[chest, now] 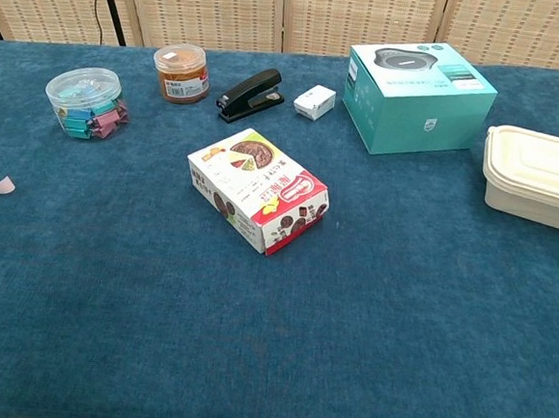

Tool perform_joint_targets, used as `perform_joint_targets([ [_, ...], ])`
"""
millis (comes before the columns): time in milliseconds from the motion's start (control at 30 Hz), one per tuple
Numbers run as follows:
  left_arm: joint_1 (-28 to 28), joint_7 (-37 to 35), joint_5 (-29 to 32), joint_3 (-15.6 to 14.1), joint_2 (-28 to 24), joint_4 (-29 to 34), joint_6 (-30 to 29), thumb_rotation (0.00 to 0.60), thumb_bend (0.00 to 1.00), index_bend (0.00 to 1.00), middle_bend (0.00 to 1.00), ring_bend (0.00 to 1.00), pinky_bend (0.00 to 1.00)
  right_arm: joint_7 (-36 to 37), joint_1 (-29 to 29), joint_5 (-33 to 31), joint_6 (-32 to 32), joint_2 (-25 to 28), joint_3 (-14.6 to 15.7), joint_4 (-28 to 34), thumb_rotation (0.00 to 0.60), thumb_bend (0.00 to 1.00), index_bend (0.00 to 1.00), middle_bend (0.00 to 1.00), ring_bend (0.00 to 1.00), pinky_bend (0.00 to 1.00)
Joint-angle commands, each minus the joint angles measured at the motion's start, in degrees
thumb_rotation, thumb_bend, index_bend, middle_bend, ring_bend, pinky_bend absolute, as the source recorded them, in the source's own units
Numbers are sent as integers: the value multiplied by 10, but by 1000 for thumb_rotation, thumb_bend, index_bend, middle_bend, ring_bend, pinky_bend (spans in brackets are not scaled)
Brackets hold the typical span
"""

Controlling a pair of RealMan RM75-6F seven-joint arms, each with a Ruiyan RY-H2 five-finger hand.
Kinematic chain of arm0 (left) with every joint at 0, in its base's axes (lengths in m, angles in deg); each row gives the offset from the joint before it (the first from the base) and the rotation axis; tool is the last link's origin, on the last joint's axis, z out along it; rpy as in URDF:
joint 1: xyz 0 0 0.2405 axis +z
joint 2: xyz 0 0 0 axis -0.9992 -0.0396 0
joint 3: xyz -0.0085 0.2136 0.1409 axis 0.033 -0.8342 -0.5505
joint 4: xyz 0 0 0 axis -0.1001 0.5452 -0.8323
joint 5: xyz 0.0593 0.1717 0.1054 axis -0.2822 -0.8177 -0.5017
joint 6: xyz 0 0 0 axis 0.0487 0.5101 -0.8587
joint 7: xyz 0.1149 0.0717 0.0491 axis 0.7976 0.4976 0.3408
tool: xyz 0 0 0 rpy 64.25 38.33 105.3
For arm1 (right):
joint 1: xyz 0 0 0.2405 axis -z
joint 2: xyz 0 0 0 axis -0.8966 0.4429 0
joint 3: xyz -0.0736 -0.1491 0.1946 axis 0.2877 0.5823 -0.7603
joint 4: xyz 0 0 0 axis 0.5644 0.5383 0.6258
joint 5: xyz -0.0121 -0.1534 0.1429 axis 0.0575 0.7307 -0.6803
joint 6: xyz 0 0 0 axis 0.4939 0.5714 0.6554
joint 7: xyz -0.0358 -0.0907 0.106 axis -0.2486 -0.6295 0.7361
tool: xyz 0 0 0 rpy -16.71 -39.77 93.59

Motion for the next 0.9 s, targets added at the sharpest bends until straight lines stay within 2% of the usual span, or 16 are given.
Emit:
perform_joint_targets([
  [33, -29, 19, 31, 22, 49, -51, 30, 600, 207, 298, 0, 0, 0, 12, 0, 0, 2, 5, 0, 0, 600, 0, 0, 0, 0, 0],
  [333, -74, 62, 105, 44, 110, -128, 109, 600, 223, 367, 0, 0, 0, 36, 1, 0, 5, 13, -1, 0, 600, 0, 0, 0, 0, 0],
  [467, -81, 48, 119, 45, 132, -172, 128, 600, 267, 417, 0, 0, 0, 43, 0, -2, 9, 15, -1, 0, 600, 0, 0, 0, 0, 0],
  [900, -93, 30, 111, 40, 200, -279, 131, 600, 296, 435, 0, 0, 0, 59, -1, -13, 19, 18, -6, 0, 600, 0, 0, 0, 0, 0],
])
